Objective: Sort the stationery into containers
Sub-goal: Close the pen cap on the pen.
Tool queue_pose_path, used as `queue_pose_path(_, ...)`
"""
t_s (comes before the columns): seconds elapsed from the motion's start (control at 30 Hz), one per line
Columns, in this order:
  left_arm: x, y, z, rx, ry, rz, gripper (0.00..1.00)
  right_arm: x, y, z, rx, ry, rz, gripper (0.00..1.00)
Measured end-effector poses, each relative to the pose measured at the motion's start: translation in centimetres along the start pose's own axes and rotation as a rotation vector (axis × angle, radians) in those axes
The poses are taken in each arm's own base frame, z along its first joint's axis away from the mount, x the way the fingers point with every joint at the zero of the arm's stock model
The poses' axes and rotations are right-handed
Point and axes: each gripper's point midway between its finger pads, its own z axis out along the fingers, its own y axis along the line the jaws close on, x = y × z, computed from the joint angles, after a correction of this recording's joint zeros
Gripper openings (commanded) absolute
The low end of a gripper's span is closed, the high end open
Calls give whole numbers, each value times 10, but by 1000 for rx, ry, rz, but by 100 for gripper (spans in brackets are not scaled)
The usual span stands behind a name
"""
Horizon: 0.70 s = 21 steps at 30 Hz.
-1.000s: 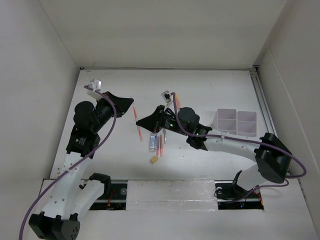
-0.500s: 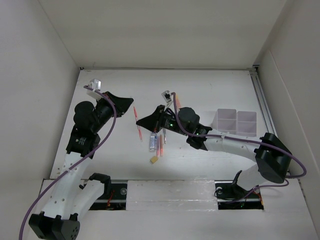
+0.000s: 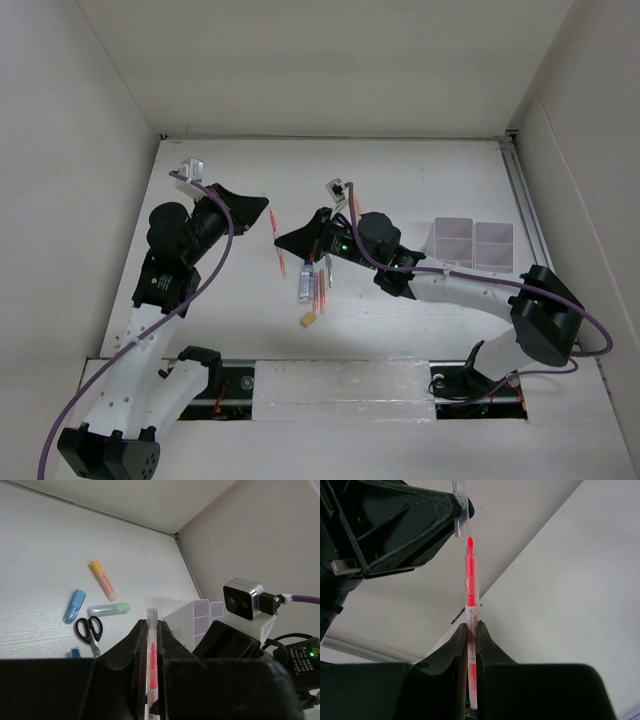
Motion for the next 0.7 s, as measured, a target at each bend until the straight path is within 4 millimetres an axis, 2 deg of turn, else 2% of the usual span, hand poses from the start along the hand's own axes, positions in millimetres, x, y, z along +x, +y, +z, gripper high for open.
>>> queue_pose_path(0.7, 1, -1, 0, 9, 4, 1, 0, -2, 2, 8, -9, 5, -1, 0)
